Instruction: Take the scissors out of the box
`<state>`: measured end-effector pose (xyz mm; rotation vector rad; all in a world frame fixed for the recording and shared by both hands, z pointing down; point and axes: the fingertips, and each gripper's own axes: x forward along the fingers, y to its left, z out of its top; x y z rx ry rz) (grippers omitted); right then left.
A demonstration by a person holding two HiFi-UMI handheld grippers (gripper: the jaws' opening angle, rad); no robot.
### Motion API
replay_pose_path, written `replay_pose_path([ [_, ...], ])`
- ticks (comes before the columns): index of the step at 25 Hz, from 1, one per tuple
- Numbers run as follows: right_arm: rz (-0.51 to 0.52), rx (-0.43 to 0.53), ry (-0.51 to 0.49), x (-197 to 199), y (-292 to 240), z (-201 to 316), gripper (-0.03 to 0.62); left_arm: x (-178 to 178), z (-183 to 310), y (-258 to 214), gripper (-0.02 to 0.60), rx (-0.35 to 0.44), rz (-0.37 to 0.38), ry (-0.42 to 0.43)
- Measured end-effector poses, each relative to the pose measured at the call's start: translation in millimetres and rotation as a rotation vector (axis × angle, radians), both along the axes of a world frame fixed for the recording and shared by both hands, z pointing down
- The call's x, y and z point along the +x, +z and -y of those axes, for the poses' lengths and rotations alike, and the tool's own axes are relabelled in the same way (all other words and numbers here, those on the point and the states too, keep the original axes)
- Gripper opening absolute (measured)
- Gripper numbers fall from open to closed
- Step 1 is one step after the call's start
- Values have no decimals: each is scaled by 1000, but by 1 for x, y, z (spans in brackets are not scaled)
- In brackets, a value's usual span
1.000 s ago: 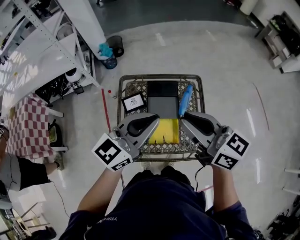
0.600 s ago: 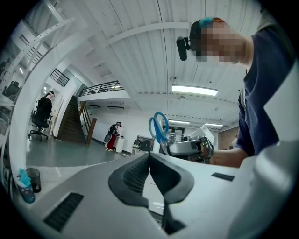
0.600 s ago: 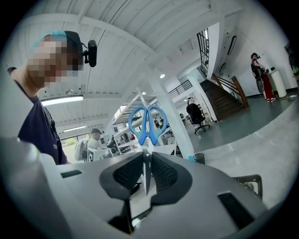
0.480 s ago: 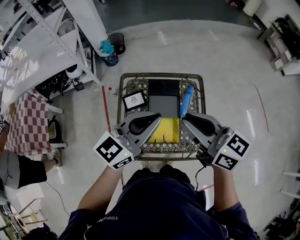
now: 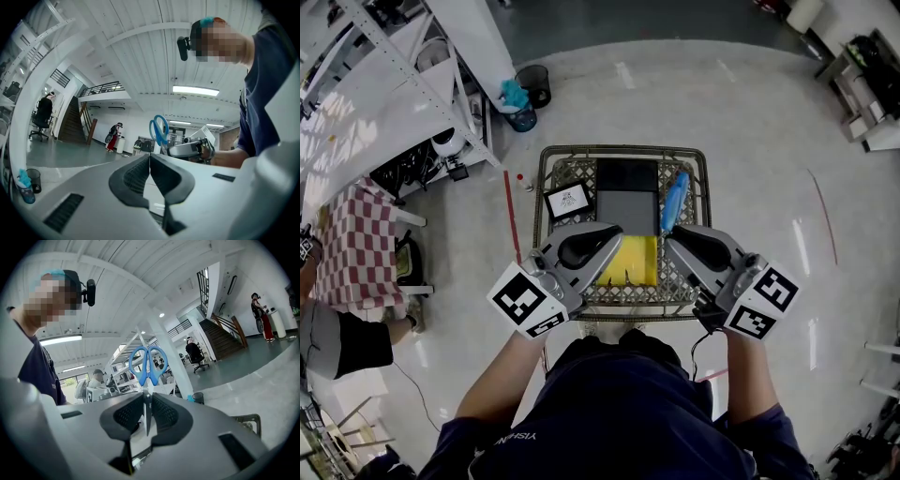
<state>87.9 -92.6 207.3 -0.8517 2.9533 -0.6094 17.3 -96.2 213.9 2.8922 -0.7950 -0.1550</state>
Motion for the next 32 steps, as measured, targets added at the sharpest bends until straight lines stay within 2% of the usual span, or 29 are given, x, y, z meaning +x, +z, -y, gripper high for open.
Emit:
replay_pose_path([
  [32,-35,5,-6,2,6,-6,74,3,-5,3,25,2,6,-3],
])
